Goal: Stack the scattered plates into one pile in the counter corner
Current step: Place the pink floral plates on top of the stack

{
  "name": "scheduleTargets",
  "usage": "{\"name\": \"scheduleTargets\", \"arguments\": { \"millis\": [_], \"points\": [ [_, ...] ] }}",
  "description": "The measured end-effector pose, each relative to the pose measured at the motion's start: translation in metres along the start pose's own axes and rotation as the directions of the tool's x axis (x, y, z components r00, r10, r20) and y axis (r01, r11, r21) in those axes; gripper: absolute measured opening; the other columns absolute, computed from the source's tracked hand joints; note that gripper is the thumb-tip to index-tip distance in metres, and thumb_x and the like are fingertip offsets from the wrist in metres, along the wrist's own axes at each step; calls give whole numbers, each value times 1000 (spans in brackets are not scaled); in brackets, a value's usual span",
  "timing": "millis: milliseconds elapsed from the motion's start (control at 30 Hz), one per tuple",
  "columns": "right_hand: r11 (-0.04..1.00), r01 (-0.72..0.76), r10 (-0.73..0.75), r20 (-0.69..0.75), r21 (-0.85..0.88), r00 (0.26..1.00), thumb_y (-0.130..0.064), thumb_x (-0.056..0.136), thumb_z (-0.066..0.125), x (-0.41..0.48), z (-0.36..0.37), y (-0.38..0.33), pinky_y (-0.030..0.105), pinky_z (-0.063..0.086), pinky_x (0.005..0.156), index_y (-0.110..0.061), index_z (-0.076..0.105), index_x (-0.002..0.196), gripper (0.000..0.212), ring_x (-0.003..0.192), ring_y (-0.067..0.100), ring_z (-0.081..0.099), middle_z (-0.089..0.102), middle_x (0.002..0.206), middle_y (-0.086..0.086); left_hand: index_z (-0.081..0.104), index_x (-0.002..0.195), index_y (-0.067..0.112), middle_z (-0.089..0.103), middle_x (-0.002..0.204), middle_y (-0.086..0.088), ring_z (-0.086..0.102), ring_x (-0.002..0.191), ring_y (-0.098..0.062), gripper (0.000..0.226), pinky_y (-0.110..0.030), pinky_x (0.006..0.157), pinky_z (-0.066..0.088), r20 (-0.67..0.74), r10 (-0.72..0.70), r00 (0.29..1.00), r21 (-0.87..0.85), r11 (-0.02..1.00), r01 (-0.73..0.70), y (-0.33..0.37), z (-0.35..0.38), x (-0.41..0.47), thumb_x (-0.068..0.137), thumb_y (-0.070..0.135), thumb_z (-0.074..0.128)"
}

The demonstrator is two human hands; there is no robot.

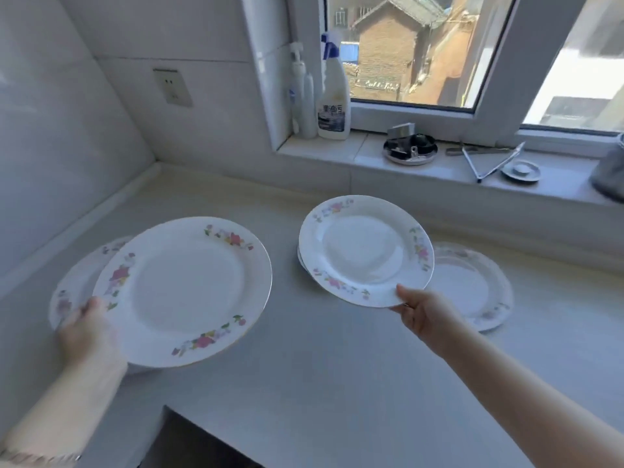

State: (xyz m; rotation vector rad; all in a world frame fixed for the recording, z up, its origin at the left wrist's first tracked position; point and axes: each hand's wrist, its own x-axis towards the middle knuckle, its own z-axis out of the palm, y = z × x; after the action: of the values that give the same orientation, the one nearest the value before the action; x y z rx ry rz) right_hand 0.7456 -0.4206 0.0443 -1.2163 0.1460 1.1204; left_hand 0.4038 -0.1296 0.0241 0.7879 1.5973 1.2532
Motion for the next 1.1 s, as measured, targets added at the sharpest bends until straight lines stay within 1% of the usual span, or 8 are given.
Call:
{"name": "scheduleTargets", "arguments": {
  "millis": [100,133,233,300,467,700,900,1100],
  "points": [
    [1000,-19,19,31,13,999,-1,90,50,13,72,23,7,33,33,-11,58,92,13,52,7,69,73,63,-7,57,75,6,55,72,-2,52,64,-17,21,-30,59,44,0,23,1000,115,993,-23,50,-15,1,90,21,52],
    [999,-32,30,39,31,999,-1,90,50,17,95,32,7,33,32,-10,58,92,12,51,7,69,73,62,-6,58,79,2,52,70,-4,49,62,-17,20,-29,57,41,-10,68,998,154,986,-66,60,-20,12,92,16,50],
    [997,-45,42,45,70,998,0,89,50,26,156,54,8,32,30,-7,57,90,10,48,8,68,72,60,-2,55,116,-13,63,108,-25,56,88,-22,35,-36,72,43,-12,49,999,174,984,-46,73,-28,64,92,11,48],
    [997,-52,50,40,53,998,1,89,50,30,188,63,9,33,29,-5,57,89,9,46,8,67,72,59,-1,54,118,-14,59,123,-28,61,103,-30,37,-42,83,47,-27,48,998,254,966,-40,82,-31,90,93,11,48],
    [999,-44,44,17,-19,999,1,87,52,37,236,83,9,33,29,-4,57,89,8,47,10,68,71,60,1,56,117,-15,59,123,-30,60,112,-39,35,-42,86,48,-34,11,999,277,961,-1,80,-37,135,94,10,47],
    [997,-23,21,-22,-80,1000,2,86,53,54,266,84,10,33,29,-6,56,90,9,44,11,66,70,56,-1,57,101,-17,60,110,-35,59,93,-37,31,-39,77,44,72,52,996,419,904,-77,63,-36,163,92,10,43],
    [991,-12,15,26,-132,1000,1,87,51,62,282,82,9,34,31,-8,57,89,11,47,9,67,71,59,-5,46,74,0,47,66,-11,48,76,-34,32,-34,63,31,309,204,929,710,600,-368,66,-44,168,96,20,35],
    [987,-16,21,29,-159,999,1,87,51,68,281,88,10,34,32,-9,58,90,13,47,9,67,72,60,-5,52,86,4,64,102,-23,59,95,-38,38,-35,72,40,449,199,871,850,205,-485,71,-50,180,98,31,27]
  ]
}}
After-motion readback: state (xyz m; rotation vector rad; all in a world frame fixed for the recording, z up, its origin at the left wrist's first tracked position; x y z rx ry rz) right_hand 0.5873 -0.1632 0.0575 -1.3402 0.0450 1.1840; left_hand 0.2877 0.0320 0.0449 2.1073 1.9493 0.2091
